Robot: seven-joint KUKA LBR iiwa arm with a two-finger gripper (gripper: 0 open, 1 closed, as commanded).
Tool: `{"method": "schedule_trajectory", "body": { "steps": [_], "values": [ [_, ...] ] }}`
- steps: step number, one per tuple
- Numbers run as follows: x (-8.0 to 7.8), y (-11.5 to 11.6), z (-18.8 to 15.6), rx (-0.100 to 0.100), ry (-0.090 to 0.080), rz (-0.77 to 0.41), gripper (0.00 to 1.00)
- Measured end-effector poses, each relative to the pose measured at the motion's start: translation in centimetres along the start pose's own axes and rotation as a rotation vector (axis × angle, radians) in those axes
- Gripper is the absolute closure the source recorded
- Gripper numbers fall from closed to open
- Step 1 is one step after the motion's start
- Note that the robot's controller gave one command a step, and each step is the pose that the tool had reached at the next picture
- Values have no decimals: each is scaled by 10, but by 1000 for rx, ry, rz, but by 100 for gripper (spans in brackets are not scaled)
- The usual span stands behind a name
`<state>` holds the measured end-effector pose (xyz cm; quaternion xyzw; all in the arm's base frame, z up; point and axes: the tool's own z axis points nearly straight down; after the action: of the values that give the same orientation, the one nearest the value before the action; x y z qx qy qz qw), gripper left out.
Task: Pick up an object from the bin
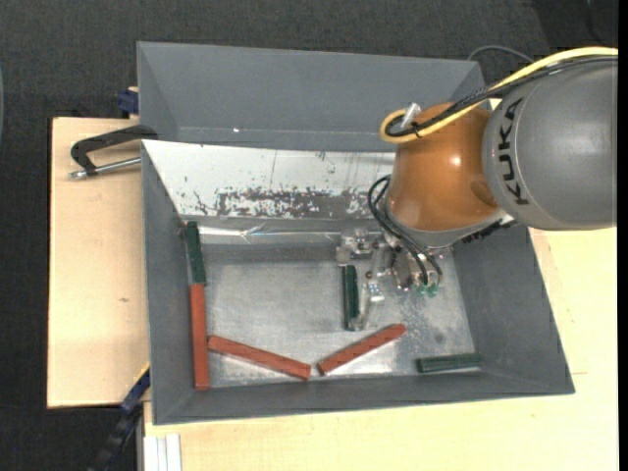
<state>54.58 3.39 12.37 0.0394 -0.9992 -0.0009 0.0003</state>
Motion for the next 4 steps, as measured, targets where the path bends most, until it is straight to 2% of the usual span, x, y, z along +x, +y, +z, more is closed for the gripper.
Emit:
{"method": "schedule_trajectory", "body": {
  "steps": [1, 2, 3, 4],
  "values": [
    [-12, -12, 51, 1, -3, -363, 100],
    [-12, -12, 51, 1, -3, -363, 100],
    [-9, -7, 2, 0, 0, -362, 100],
    [-11, 32, 50, 1, -3, -387, 0]
  ]
}}
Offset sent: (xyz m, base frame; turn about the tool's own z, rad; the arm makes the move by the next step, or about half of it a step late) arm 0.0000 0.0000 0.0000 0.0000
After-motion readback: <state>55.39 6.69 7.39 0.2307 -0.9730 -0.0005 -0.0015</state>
